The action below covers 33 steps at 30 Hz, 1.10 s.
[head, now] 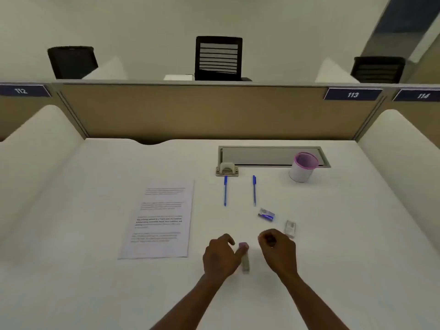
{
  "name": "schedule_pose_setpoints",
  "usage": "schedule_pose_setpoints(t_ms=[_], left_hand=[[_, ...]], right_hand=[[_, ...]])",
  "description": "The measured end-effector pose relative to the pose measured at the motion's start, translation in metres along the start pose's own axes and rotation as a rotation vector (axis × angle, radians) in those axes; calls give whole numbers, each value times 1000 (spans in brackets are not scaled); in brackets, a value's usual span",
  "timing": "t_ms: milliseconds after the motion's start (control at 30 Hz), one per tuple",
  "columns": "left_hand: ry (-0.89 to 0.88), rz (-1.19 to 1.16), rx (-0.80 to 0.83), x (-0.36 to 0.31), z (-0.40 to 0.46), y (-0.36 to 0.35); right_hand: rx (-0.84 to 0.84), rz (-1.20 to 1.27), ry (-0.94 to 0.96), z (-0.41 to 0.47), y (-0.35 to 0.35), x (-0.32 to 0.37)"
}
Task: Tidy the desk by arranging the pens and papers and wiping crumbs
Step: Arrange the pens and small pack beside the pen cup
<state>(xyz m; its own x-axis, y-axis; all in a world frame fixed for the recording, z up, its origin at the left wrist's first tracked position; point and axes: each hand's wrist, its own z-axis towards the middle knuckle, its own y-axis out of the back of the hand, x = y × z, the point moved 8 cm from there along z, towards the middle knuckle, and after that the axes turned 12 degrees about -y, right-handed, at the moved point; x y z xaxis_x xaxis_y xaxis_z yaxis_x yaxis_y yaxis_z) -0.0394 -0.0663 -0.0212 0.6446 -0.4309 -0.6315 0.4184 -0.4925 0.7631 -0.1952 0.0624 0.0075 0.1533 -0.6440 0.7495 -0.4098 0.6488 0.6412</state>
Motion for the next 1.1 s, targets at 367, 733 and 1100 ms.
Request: schedule_pose_setpoints(t_ms=[367,733,1100], left_hand=[[84,-82,70,-9,6,-23],[180,-854,-23,-25,43,-22],[185,-1028,85,-55,48,-34]], right_hand=[[-67,-182,-11,64,3,-4],[83,-597,161,124,-33,14],[370,449,-358,61,-33,5]])
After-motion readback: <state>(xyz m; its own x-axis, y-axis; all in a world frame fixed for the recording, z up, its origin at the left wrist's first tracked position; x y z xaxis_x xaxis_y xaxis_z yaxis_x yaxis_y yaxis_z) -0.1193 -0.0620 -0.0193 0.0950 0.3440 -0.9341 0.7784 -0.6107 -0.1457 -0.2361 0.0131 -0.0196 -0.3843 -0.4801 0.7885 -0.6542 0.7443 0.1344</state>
